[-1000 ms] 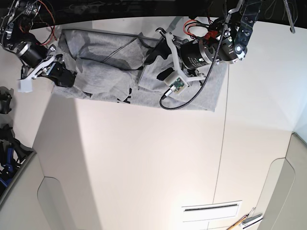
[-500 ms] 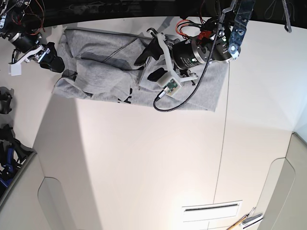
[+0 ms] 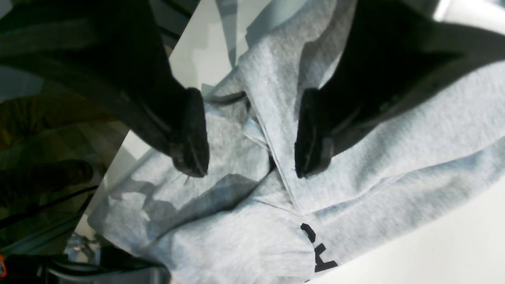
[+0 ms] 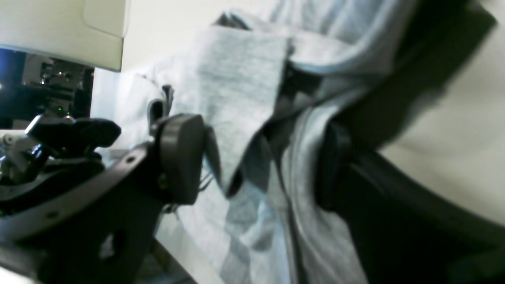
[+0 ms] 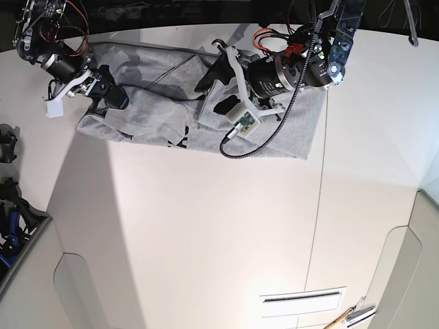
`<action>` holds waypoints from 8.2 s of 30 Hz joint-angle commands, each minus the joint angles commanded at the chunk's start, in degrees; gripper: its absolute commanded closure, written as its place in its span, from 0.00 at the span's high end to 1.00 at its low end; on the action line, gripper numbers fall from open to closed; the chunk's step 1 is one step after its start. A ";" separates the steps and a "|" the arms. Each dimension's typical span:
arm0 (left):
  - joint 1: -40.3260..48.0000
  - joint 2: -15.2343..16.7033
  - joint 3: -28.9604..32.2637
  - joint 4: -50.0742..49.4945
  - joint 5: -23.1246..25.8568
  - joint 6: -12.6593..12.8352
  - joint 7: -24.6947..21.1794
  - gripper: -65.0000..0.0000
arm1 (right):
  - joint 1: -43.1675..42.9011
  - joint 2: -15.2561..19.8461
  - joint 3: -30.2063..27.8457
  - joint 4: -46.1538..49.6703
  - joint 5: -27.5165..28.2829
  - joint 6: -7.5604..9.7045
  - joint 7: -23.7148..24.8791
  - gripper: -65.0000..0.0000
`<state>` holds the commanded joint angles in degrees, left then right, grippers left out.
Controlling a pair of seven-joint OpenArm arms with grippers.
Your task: Fold the T-shirt properly
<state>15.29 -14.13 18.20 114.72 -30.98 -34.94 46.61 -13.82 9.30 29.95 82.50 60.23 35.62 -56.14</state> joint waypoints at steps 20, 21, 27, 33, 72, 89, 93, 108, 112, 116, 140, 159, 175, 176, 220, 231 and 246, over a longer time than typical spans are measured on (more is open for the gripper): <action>3.19 -0.02 -16.74 3.45 -0.07 0.00 5.49 0.58 | 3.08 11.76 8.24 1.97 -1.64 -0.04 0.57 0.00; 3.52 -0.02 -16.76 3.10 -0.04 0.00 5.49 0.58 | 3.32 12.59 8.24 3.34 -1.66 -0.04 0.31 0.00; 4.09 0.02 -15.87 -6.01 -0.96 0.02 2.84 0.58 | 6.21 10.32 8.00 17.88 1.70 -0.46 -4.11 0.00; 3.45 2.14 -13.66 -16.00 -3.06 -0.02 0.35 0.58 | 9.46 3.43 -1.64 27.76 -2.16 -0.92 -3.65 0.00; 2.78 3.67 -33.92 -12.24 -23.28 -5.06 11.50 0.58 | 12.98 -3.32 -17.03 14.36 -20.46 -1.73 1.16 0.00; 1.51 3.63 -34.01 -11.13 -23.23 -5.06 11.06 0.58 | 4.24 -3.58 -33.70 16.74 -7.04 0.20 -9.27 0.00; 1.55 3.65 -34.07 -5.27 -23.30 -5.06 11.13 0.45 | 4.28 -3.61 -33.62 24.17 -7.06 0.17 -9.27 0.00; 1.55 3.85 -30.86 1.84 -24.87 -5.06 9.35 0.45 | 5.46 -3.61 -31.32 31.15 -26.58 -1.79 6.32 0.37; 1.53 3.82 -27.47 -3.30 -22.36 -5.06 5.33 0.46 | 7.58 -3.61 -28.17 29.31 -28.37 -2.45 6.69 0.37; 0.20 4.15 -22.97 -9.05 -21.68 -5.06 3.74 0.48 | 9.53 -3.58 -26.08 23.93 -30.12 -2.40 8.35 0.03; -3.04 6.47 -37.03 -11.32 -33.97 -5.06 15.30 0.54 | 13.38 -3.61 -22.77 12.22 -25.20 -2.38 10.08 0.00; 9.79 6.49 -10.43 2.40 -13.99 -5.06 8.85 0.10 | 27.43 -3.76 -23.89 -9.73 -28.33 -1.29 14.12 0.00; 0.92 6.47 -18.71 -11.80 -0.85 -5.06 2.34 0.10 | 24.22 -3.61 -23.87 -10.60 -21.42 -0.85 8.81 0.00; -0.11 6.49 -19.69 -12.63 -0.87 -5.06 1.53 0.10 | 23.50 -3.61 -23.87 -10.54 -20.41 -0.79 8.09 0.00; 23.47 2.36 -40.28 4.15 -5.99 -3.39 5.49 0.10 | -6.12 12.24 -23.12 18.12 -8.44 -0.46 -2.38 0.00; 45.11 2.38 -39.21 4.04 -2.36 -3.19 5.44 0.10 | -17.16 24.74 -36.22 18.10 -7.30 -0.48 -2.82 0.00; 37.66 -6.93 -15.47 -42.29 3.78 6.10 -28.06 0.10 | -23.82 26.01 -57.86 2.38 -36.17 -0.90 20.74 0.00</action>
<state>52.95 -21.06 2.72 72.42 -27.20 -28.84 18.55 -37.65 35.31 -27.90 84.88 24.05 34.72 -35.40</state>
